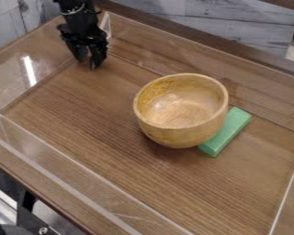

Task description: Remove the green block from inside the brown bowl and put it on the table

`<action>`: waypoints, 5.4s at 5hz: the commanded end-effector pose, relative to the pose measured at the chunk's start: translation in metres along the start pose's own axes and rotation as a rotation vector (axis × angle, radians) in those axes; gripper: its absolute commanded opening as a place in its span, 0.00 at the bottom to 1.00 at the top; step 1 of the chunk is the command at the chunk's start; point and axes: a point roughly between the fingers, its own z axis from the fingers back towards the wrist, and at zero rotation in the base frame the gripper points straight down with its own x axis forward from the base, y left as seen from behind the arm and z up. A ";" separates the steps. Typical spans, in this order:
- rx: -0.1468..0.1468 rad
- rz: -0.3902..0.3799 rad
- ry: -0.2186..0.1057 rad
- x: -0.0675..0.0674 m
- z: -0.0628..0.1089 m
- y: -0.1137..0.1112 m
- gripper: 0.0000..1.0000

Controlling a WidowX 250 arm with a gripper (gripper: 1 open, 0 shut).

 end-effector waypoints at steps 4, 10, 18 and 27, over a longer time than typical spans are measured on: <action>0.012 0.034 0.076 -0.009 0.046 -0.012 0.00; -0.014 0.034 0.125 -0.005 0.039 -0.019 0.00; -0.057 0.046 0.188 -0.001 0.035 -0.025 0.00; -0.112 0.013 0.292 -0.022 0.063 -0.051 0.00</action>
